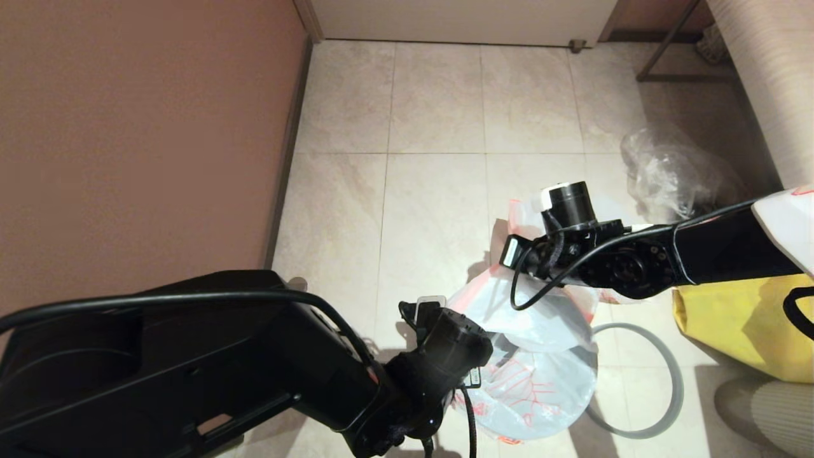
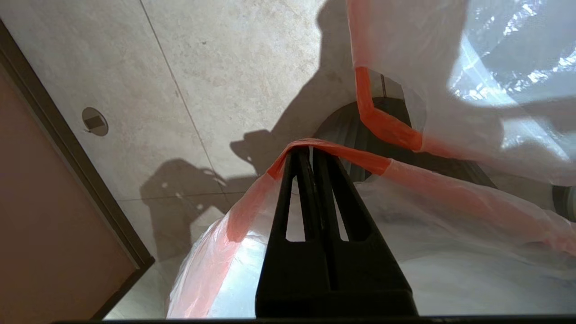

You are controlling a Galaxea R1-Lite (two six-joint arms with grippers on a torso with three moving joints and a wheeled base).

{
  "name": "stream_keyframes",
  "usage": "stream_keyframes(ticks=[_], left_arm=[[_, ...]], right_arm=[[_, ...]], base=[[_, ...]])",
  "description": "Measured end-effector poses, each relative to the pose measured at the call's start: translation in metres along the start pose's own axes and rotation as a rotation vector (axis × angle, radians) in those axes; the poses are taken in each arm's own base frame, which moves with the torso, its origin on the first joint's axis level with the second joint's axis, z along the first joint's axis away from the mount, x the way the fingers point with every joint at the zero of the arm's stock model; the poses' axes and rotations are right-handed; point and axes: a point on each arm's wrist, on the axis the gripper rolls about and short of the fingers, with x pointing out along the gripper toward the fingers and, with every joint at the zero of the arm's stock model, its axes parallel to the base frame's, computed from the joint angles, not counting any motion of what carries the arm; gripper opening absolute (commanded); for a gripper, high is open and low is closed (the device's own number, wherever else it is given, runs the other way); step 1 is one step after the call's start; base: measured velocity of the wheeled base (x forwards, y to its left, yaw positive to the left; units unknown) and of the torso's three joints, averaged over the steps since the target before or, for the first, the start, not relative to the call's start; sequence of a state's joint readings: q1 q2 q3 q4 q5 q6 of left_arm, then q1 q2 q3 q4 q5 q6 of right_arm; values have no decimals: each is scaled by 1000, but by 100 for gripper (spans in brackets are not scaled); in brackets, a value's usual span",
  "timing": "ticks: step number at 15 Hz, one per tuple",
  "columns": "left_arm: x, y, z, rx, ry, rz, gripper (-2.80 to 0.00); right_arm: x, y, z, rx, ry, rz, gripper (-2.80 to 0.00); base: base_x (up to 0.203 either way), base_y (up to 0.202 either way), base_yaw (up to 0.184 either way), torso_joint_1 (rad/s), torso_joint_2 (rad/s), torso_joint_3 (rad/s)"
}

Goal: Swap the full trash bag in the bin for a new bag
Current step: Put the new garbage bag on the trash can

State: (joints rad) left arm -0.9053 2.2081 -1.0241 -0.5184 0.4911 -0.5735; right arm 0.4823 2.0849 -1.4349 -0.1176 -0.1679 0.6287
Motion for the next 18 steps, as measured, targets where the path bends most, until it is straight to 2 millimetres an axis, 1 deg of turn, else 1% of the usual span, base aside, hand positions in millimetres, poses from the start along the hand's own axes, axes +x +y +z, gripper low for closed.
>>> stream_keyframes(ticks=[4,8,15,18], left_arm=[[-2,-1,-1,7,-15,-15,-280],[-3,-1,-1,14,-15,-15,-280],[-6,-2,2,9,-29,-24,-280],[-8,-3,6,2,-38,-27,-280]], right_arm=[[10,9,9,-5,28,-16,-280],[25,13,11,-11,53,-33,-280],[30,24,22,-41,133,-86,-280],[31,25,22,-62,144,-91,-280]], base=[[0,0,0,0,0,0],[0,0,0,0,0,0],[0,0,0,0,0,0],[0,0,0,0,0,0]])
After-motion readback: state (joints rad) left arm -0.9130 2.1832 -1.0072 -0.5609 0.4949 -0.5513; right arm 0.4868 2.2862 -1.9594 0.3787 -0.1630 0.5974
